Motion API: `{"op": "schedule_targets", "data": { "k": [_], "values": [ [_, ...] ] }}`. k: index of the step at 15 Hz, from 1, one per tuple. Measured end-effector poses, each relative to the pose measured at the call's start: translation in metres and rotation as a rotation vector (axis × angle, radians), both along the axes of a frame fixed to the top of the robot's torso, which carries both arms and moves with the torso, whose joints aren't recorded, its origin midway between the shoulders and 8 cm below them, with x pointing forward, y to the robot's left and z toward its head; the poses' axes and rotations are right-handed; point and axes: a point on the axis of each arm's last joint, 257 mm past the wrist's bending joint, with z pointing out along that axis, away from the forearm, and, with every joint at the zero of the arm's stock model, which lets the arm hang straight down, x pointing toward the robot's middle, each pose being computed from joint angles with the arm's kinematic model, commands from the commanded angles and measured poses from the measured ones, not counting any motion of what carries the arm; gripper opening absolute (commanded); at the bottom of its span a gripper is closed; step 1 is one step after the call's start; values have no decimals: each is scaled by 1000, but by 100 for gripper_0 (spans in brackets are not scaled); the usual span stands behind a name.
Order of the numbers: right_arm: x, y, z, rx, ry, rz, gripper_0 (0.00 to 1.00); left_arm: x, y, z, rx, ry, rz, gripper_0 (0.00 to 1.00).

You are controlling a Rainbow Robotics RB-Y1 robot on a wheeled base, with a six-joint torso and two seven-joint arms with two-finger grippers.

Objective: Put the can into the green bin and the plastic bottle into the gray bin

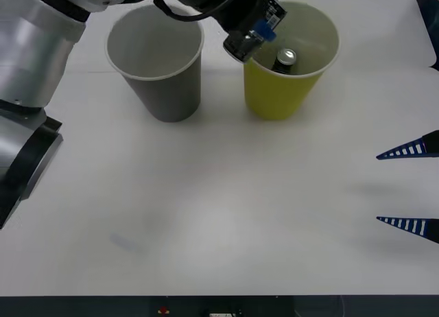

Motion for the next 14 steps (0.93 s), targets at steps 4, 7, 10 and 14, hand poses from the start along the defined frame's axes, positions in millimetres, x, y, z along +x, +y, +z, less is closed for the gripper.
{"op": "schedule_targets", "data": {
  "k": [4, 7, 10, 14],
  "values": [
    [0, 0, 0, 0, 0, 0, 100, 18, -28, 13, 45, -24, 45, 0],
    [0, 0, 0, 0, 0, 0, 100, 31, -50, 15, 31, -30, 66, 0],
    [0, 0, 0, 0, 0, 0, 100, 44, -65, 11, 42, -57, 95, 0],
    [0, 0, 0, 0, 0, 0, 100, 55, -64, -4, 105, -95, 119, 0]
  ]
}}
